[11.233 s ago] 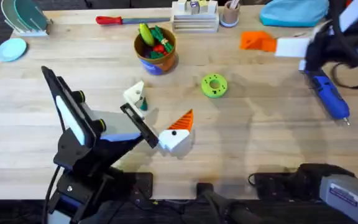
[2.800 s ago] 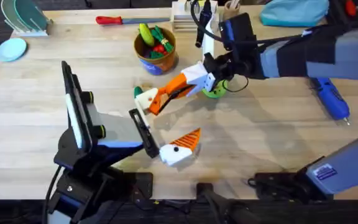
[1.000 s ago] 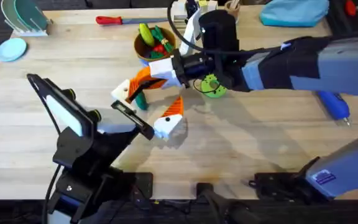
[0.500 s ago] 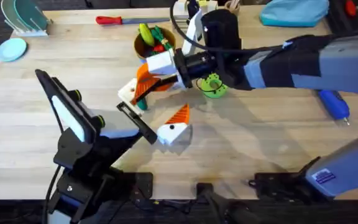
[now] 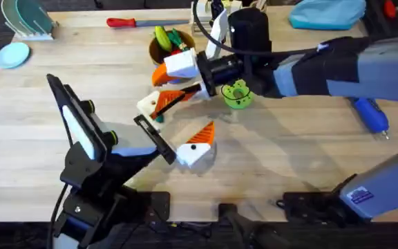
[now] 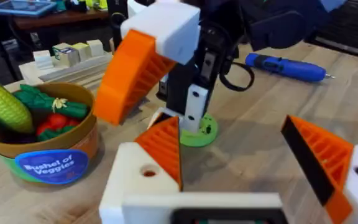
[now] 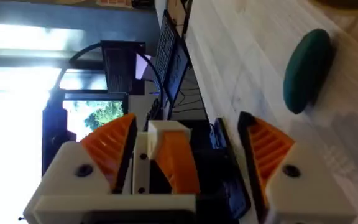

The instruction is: Pick up the gripper from the table and insert it into the empty holder that is missing its gripper. Then pick up a screw, insert it into the mounting hole, and use the screwdriver to tighten it. Finally, clean up the table by picking up the vegetable and placing it into the bucket.

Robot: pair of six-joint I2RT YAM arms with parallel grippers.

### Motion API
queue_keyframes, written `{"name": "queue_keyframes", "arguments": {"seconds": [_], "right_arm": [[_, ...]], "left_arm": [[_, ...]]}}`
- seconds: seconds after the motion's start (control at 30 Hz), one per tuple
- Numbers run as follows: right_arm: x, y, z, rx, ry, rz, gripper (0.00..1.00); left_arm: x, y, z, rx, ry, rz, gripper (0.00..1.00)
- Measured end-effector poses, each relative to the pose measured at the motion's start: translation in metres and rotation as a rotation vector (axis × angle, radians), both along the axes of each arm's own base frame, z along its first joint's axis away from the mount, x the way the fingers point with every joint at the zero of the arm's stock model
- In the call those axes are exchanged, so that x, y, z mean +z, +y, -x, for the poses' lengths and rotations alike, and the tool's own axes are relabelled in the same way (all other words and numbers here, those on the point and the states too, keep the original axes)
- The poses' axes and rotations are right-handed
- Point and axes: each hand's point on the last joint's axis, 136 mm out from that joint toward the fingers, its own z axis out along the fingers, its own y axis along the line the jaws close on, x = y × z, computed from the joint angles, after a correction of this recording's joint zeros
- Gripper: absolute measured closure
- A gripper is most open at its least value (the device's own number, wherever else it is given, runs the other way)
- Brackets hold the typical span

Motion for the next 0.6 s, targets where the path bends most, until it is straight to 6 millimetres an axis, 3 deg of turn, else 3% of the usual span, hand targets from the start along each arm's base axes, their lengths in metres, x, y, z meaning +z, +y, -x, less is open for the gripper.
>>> {"name": "queue_keyframes", "arguments": {"seconds": [0.27,0.47,0.6], "right_arm": [[0.012,-0.020,-0.031,-0.062,-0.127,-0.052,0.089],[0.021,-0.062,-0.068,-0.194,-0.217,-0.023,0.086],[0.024,-0.093,-0.082,-0.301,-0.249,0.066,0.086]], "left_arm": [[0.000,-0.005,0.005,-0.041,0.001,0.002,0.007],[0.000,-0.015,0.020,-0.145,0.005,0.007,0.007],[0.000,-0.021,0.029,-0.207,0.008,0.010,0.007]]}}
